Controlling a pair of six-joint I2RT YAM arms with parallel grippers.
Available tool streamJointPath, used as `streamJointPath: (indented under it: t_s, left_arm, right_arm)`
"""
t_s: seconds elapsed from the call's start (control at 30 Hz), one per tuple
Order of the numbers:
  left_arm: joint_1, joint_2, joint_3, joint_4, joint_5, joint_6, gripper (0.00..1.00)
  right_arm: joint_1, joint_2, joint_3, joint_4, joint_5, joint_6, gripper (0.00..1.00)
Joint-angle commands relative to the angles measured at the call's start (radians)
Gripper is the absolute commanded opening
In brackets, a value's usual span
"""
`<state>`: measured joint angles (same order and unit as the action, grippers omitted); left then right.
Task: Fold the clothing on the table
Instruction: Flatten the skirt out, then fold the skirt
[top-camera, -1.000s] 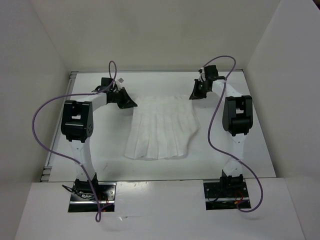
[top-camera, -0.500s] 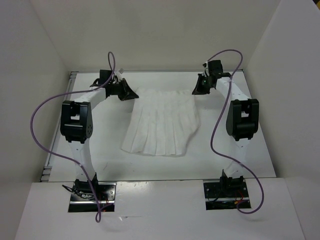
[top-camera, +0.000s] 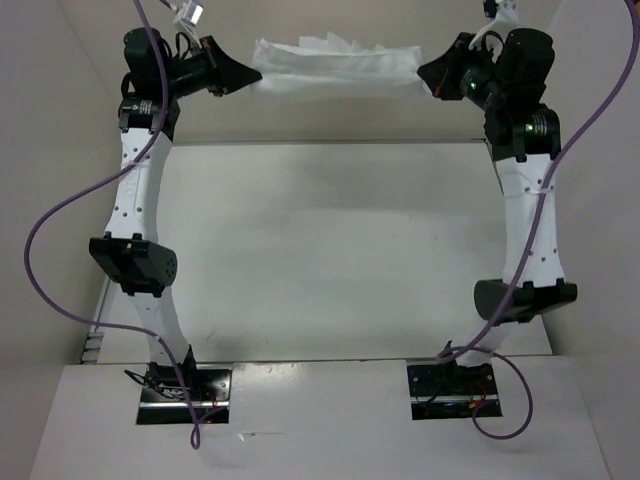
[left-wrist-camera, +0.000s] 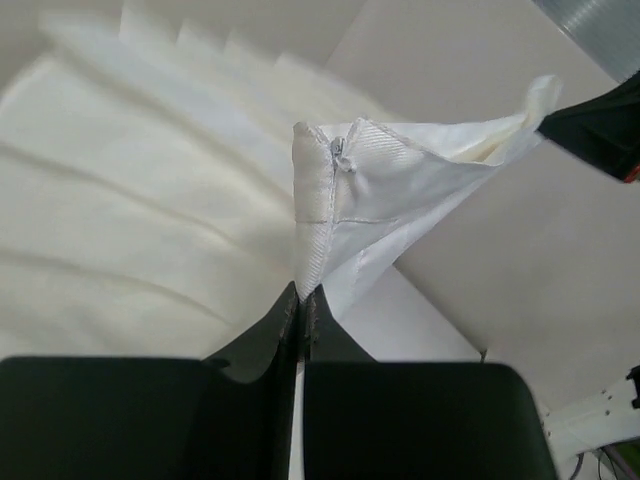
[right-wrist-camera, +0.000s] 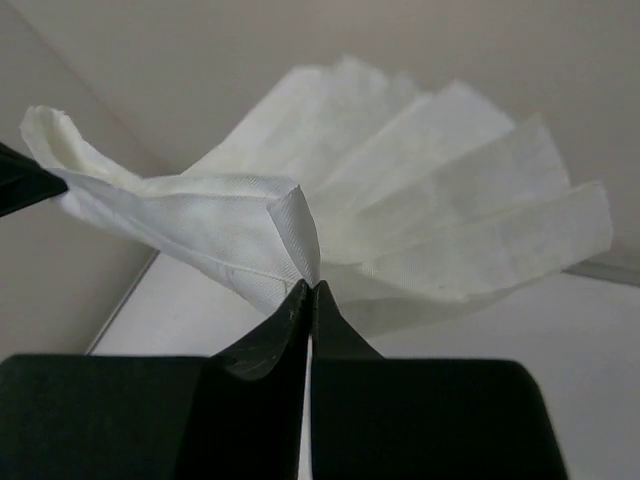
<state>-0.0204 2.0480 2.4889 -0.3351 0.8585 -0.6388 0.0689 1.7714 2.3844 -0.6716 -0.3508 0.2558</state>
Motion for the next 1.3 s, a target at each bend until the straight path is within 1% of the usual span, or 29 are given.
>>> streamJointPath:
  t_s: [0.0, 0.03, 0.07, 0.1, 0.13, 0.17, 0.2, 0.23, 0.27, 0.3, 0.33, 0.37, 0.4, 0.43, 0.47, 0.5, 0.53, 0.57, 0.6, 0.67, 0.73, 0.83, 0.87, 0.93, 1.1, 1.13, 1.2, 1.27]
  left_arm:
    - [0.008, -0.034, -0.339, -0.052, -0.004, 0.100, 0.00]
    - [-0.007, -0.120, -0.481, 0.015, -0.004, 0.076, 0.00]
    - [-0.016, -0.170, -0.628, 0.100, -0.004, 0.048, 0.00]
    - [-0.016, -0.210, -0.765, 0.246, -0.013, 0.027, 0.00]
    - [-0.026, -0.273, -0.883, 0.287, -0.024, 0.016, 0.00]
    - [-0.026, -0.296, -1.082, 0.312, -0.051, 0.016, 0.00]
    - [-0.058, -0.331, -1.172, 0.342, -0.065, 0.016, 0.00]
    - [-0.073, -0.345, -1.253, 0.356, -0.075, 0.016, 0.00]
    - [-0.087, -0.357, -1.330, 0.378, -0.075, 0.016, 0.00]
    - [-0.125, -0.388, -1.467, 0.390, -0.075, 0.005, 0.00]
    - [-0.148, -0.405, -1.519, 0.390, -0.084, -0.005, 0.00]
    - [-0.173, -0.423, -1.554, 0.377, -0.084, -0.015, 0.00]
    - [-0.218, -0.464, -1.581, 0.352, -0.116, -0.024, 0.00]
    - [-0.239, -0.491, -1.625, 0.325, -0.133, -0.024, 0.00]
    - [-0.256, -0.518, -1.645, 0.280, -0.133, -0.033, 0.00]
    - [-0.285, -0.585, -1.665, 0.256, -0.151, -0.033, 0.00]
    - [-0.285, -0.621, -1.680, 0.230, -0.168, -0.044, 0.00]
    - [-0.294, -0.656, -1.693, 0.169, -0.189, -0.044, 0.00]
    - [-0.294, -0.725, -1.693, 0.136, -0.232, -0.044, 0.00]
    - [-0.283, -0.793, -1.665, 0.061, -0.263, -0.032, 0.00]
    - [-0.274, -0.816, -1.639, 0.013, -0.277, -0.021, 0.00]
    - [-0.265, -0.828, -1.628, 0.033, -0.306, -0.032, 0.01]
    - [-0.265, -0.803, -1.619, 0.042, -0.320, -0.044, 0.01]
    - [-0.265, -0.764, -1.596, 0.077, -0.320, -0.044, 0.01]
    - [-0.265, -0.597, -1.520, 0.142, -0.331, -0.044, 0.01]
    - [-0.265, -0.551, -1.503, 0.142, -0.358, -0.044, 0.01]
    - [-0.265, -0.514, -1.451, 0.154, -0.377, -0.044, 0.01]
    - [-0.265, -0.464, -1.414, 0.154, -0.389, -0.044, 0.01]
  right_arm:
    - [-0.014, -0.073, -0.233, -0.014, 0.003, -0.032, 0.00]
    - [-0.003, -0.146, -0.399, 0.044, -0.007, -0.021, 0.00]
    - [-0.003, -0.185, -0.486, 0.068, -0.007, -0.012, 0.00]
    - [-0.003, -0.217, -0.566, 0.085, -0.007, -0.012, 0.00]
    - [0.008, -0.248, -0.722, 0.099, -0.025, 0.003, 0.00]
    - [0.020, -0.303, -0.796, 0.099, -0.025, 0.013, 0.00]
    - [0.031, -0.329, -0.867, 0.099, -0.037, 0.032, 0.00]
    - [0.045, -0.354, -1.012, 0.089, -0.051, 0.048, 0.00]
    - [0.078, -0.418, -1.081, 0.064, -0.060, 0.069, 0.00]
    - [0.098, -0.453, -1.149, 0.052, -0.060, 0.130, 0.00]
    - [0.118, -0.495, -1.279, 0.040, -0.069, 0.172, 0.00]
    - [0.150, -0.536, -1.338, 0.024, -0.080, 0.216, 0.00]
    - [0.161, -0.617, -1.388, -0.029, -0.091, 0.302, 0.00]
    - [0.173, -0.653, -1.451, -0.070, -0.091, 0.331, 0.00]
    - [0.198, -0.687, -1.470, -0.110, -0.100, 0.361, 0.00]
    - [0.198, -0.760, -1.481, -0.187, -0.087, 0.414, 0.00]
    - [0.209, -0.794, -1.492, -0.219, -0.077, 0.434, 0.00]
    - [0.209, -0.822, -1.492, -0.249, -0.077, 0.448, 0.00]
    - [0.209, -0.858, -1.492, -0.299, -0.077, 0.460, 0.00]
    - [0.209, -0.877, -1.501, -0.335, -0.077, 0.477, 0.00]
    - [0.209, -0.889, -1.501, -0.348, -0.061, 0.500, 0.00]
    - [0.209, -0.873, -1.486, -0.349, 0.016, 0.500, 0.00]
    - [0.209, -0.859, -1.467, -0.349, 0.066, 0.500, 0.00]
    - [0.200, -0.811, -1.447, -0.349, 0.120, 0.500, 0.00]
    - [0.181, -0.712, -1.369, -0.315, 0.295, 0.481, 0.00]
    - [0.171, -0.678, -1.355, -0.304, 0.340, 0.471, 0.00]
    - [0.170, -0.653, -1.355, -0.278, 0.392, 0.471, 0.00]
    - [0.149, -0.618, -1.355, -0.252, 0.401, 0.462, 0.00]
